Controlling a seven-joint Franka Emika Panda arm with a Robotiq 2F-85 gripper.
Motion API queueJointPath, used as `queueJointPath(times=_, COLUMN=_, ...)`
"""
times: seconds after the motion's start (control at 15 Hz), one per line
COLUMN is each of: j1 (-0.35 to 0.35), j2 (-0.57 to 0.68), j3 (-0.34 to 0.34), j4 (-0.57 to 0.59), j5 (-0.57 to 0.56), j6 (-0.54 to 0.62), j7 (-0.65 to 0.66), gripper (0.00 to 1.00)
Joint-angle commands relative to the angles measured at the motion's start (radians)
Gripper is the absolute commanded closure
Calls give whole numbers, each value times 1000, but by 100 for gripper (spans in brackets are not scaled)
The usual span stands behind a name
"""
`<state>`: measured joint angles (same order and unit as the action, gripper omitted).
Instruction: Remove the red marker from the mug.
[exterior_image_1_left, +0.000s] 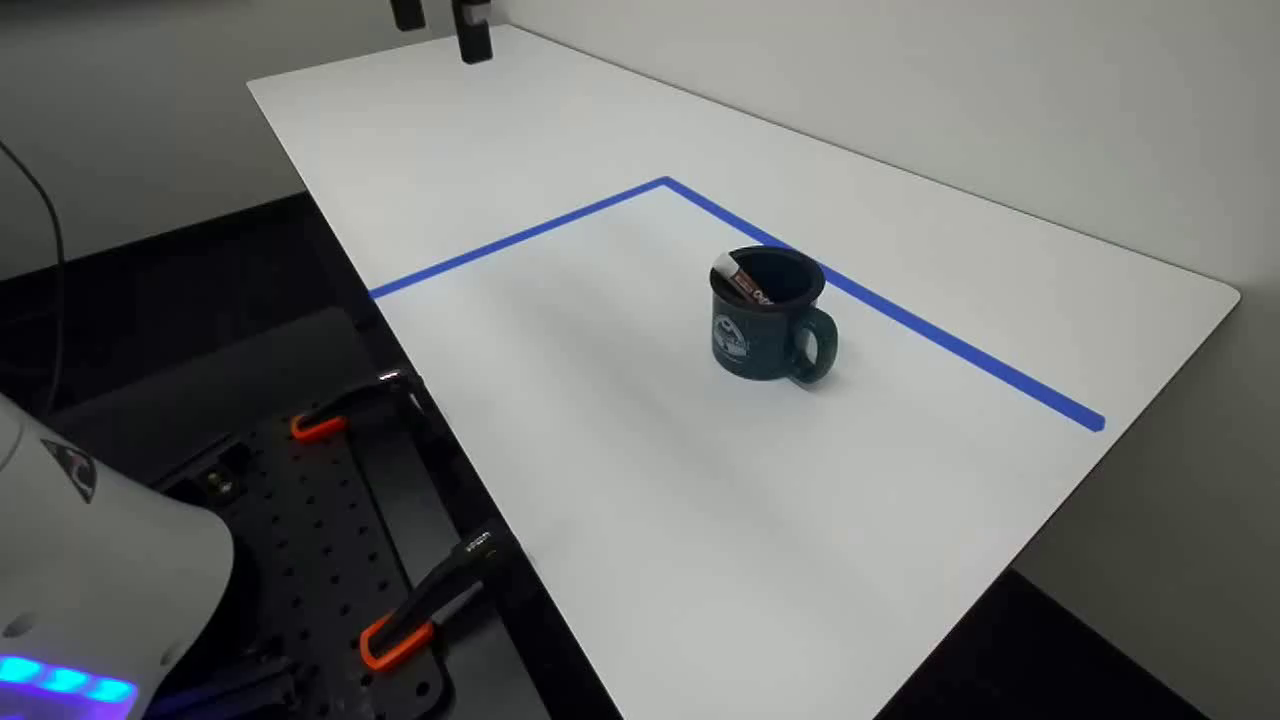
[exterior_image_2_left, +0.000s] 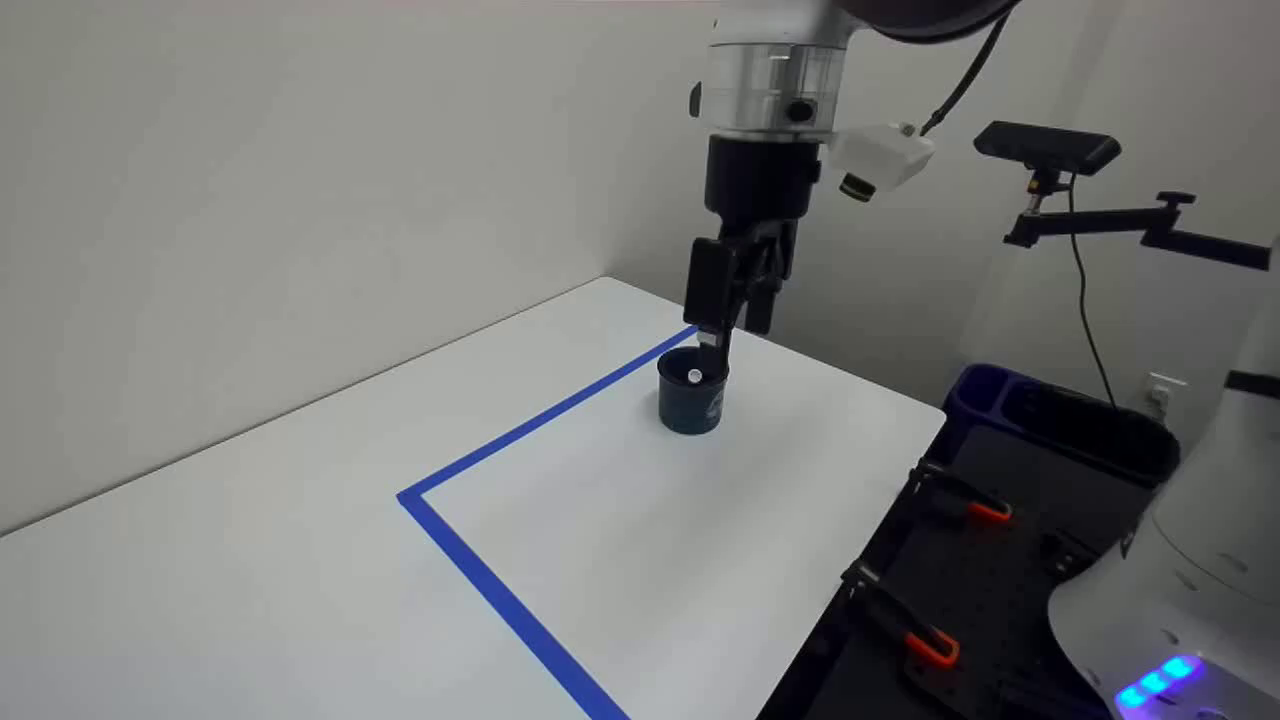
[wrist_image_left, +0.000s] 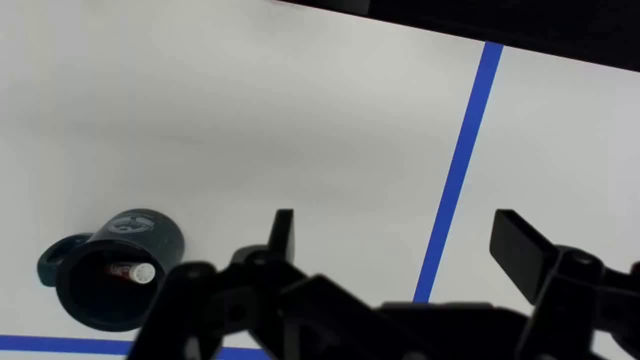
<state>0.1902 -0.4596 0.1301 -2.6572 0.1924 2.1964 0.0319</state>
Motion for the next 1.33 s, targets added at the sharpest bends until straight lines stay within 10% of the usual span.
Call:
queueJointPath(times=0.0, j1=-1, j2=0, j3=0, j4=1, j5=0, j6=-2, j7=0, gripper=0)
queueJointPath(times=0.73, j1=-138, j2=92, j3=-87, j4=88, j5=20, j6=-10, j7=164, gripper=0)
queueJointPath(times=1.27, j1=-288, j2=381, j3=-127, j4=256, j5=-44, j6=94, j7=456, gripper=0)
